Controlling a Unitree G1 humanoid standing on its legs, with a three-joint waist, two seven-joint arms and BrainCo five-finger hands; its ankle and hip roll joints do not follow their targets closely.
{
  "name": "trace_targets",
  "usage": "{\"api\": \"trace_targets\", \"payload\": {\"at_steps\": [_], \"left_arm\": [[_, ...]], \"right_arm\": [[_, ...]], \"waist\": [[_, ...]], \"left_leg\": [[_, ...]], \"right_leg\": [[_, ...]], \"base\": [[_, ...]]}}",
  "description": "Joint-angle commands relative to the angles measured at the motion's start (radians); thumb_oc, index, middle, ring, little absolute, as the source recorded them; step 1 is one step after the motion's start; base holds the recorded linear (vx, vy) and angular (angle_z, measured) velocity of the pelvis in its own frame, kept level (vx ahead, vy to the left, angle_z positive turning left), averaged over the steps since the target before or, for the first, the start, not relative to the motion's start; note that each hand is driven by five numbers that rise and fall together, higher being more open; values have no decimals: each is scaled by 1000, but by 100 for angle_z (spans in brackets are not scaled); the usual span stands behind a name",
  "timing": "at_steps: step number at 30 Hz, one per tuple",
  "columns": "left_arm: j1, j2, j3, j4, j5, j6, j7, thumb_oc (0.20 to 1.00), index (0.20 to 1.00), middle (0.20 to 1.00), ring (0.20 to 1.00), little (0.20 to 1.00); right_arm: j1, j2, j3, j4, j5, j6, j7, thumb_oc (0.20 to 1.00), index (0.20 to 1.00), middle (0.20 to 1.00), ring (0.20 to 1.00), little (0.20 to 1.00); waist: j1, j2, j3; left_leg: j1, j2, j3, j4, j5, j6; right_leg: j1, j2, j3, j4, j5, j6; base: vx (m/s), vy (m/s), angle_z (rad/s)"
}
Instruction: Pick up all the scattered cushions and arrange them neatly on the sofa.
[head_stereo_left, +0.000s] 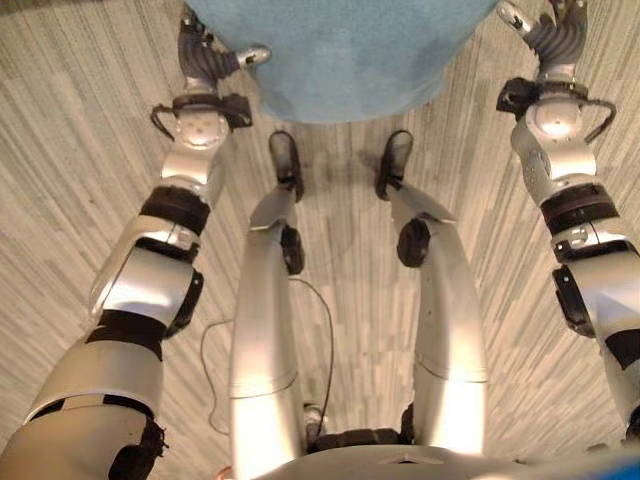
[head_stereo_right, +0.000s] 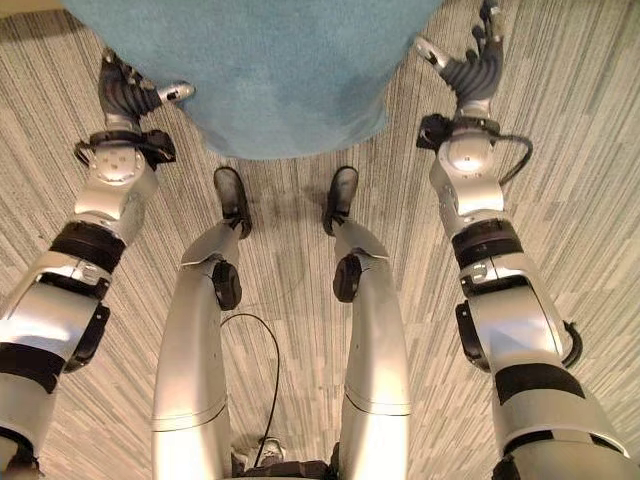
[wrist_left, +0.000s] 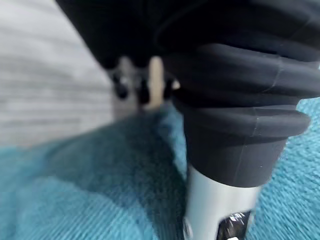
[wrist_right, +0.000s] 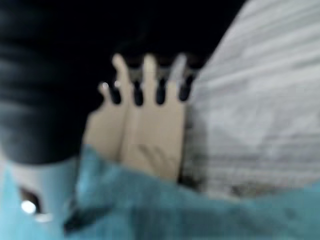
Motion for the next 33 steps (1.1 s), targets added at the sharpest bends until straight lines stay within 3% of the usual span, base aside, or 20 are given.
{"api": "trace_targets", "payload": {"at_steps": [1,12,22,23,24,25,26,33], "left_arm": [[72,-2,17,-32,-14,-51,27,1000,1000,1000,1000,1000],[-38,-52,-63,-69,7,-54,61,1000,1000,1000,1000,1000],[-166,-162,-99,-66,-22,-76,119,1000,1000,1000,1000,1000],[-180,-188,-93,-66,-40,-82,127,1000,1000,1000,1000,1000],[-183,-198,-90,-66,-46,-84,131,589,589,589,589,589],[-185,-212,-84,-69,-55,-89,135,507,507,507,507,507],[-183,-220,-83,-74,-58,-90,137,200,200,200,200,200],[-113,-235,-50,-138,-73,-102,122,200,200,200,200,200]], "right_arm": [[70,-8,49,-36,21,-46,-11,1000,1000,1000,1000,1000],[-65,47,151,9,23,-38,-8,1000,1000,1000,1000,1000],[-240,243,269,120,-11,-8,-30,1000,1000,1000,1000,1000],[-253,283,271,126,9,-10,-27,931,931,931,931,931],[-257,297,272,128,19,-12,-25,200,200,200,200,200],[-262,314,270,124,33,-19,-20,200,200,200,200,200],[-261,323,270,119,43,-23,-17,200,200,200,200,200],[-217,345,230,1,53,-69,-12,200,200,200,200,200]], "waist": [[-26,41,-98],[-14,49,-50],[16,63,-8],[19,63,-10],[20,64,-12],[21,64,-14],[21,65,-16],[10,54,-98]], "left_leg": [[21,-13,-121,71,-106,-33],[-11,-18,-136,117,-101,-45],[-12,-20,-154,110,-83,-58],[-12,-22,-155,106,-82,-60],[-12,-23,-157,105,-81,-61],[-12,-23,-159,102,-79,-62],[-12,-24,-161,101,-78,-62],[-12,-31,-158,74,-72,-67]], "right_leg": [[43,-36,13,12,-28,165],[28,-36,17,49,-31,158],[28,-33,20,56,-36,156],[28,-31,21,55,-37,156],[28,-31,18,53,-37,156],[28,-30,18,50,-36,156],[28,-29,17,50,-36,156],[29,-16,9,26,-22,155]], "base": [[44,-16,-1],[3,-1,0],[4,-3,2],[8,-11,3],[0,0,0],[8,4,4],[9,1,6],[0,12,3]]}}
